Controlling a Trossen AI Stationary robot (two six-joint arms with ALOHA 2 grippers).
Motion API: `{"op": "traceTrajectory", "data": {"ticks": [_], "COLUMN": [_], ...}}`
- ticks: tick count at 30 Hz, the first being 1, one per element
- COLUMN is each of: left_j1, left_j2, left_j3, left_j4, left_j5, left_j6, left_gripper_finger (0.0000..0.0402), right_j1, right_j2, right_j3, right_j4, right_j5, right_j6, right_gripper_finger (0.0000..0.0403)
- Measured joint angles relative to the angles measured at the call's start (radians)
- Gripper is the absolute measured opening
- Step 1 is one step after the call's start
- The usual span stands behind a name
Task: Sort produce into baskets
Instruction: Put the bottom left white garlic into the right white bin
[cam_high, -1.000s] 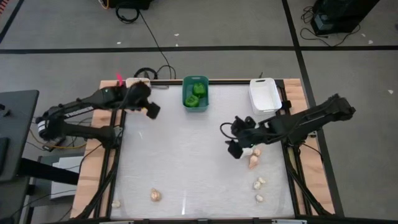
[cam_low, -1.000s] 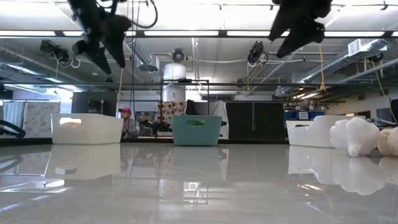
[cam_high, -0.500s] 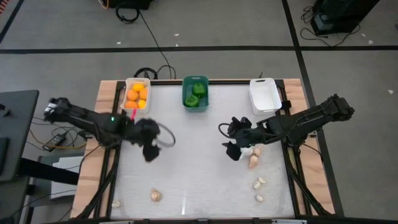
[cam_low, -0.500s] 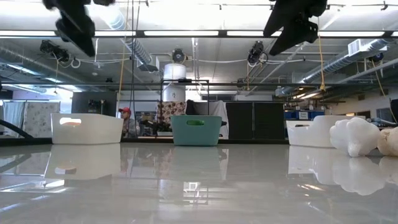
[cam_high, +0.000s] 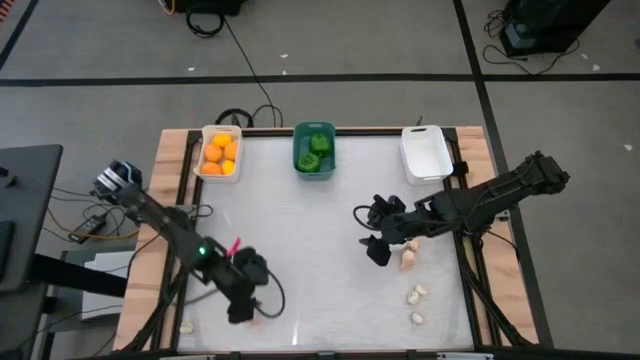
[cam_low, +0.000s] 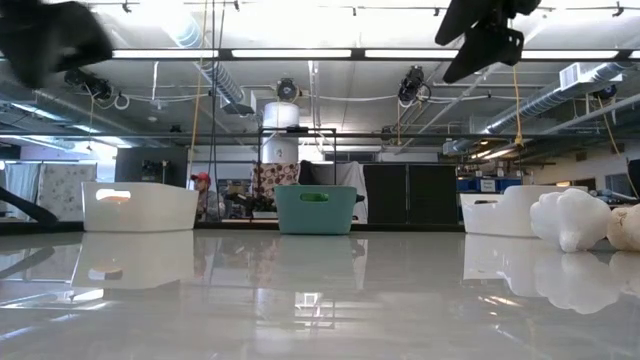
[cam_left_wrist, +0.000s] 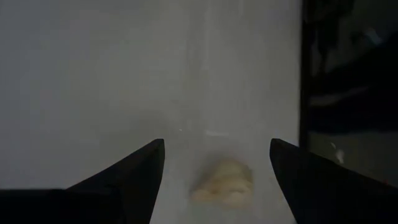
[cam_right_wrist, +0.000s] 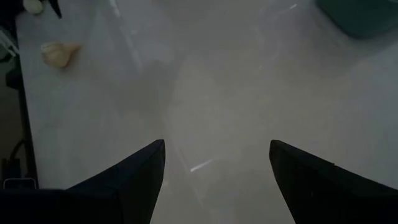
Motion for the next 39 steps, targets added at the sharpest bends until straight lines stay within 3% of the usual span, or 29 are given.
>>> {"op": "traceTrajectory", "data": {"ticks": [6, 21, 32, 39], "left_j1": [-0.071, -0.118, -0.115, -0.070], "left_j2": [0.117, 0.285, 0.292, 0.265], "left_j3": [0.000, 0.000, 0.000, 0.032], "left_j4": [0.089, 0.071, -0.027, -0.171], "left_j5": [0.106, 0.088, 0.114, 0.114], "left_j6": [-0.060, -0.112, -0.129, -0.292], "left_gripper_finger": [0.0296, 0.0295, 0.0258, 0.0254], "right_j1": [0.022, 0.026, 0.015, 0.002], "right_j2": [0.000, 0.000, 0.000, 0.000], "right_j3": [0.000, 0.000, 0.000, 0.000], "right_j4": [-0.002, -0.001, 0.000, 0.034], "right_j5": [0.017, 0.051, 0.051, 0.054], "right_j6": [0.025, 0.029, 0.026, 0.024], "right_gripper_finger": [0.0299, 0.0299, 0.0299, 0.0299]}}
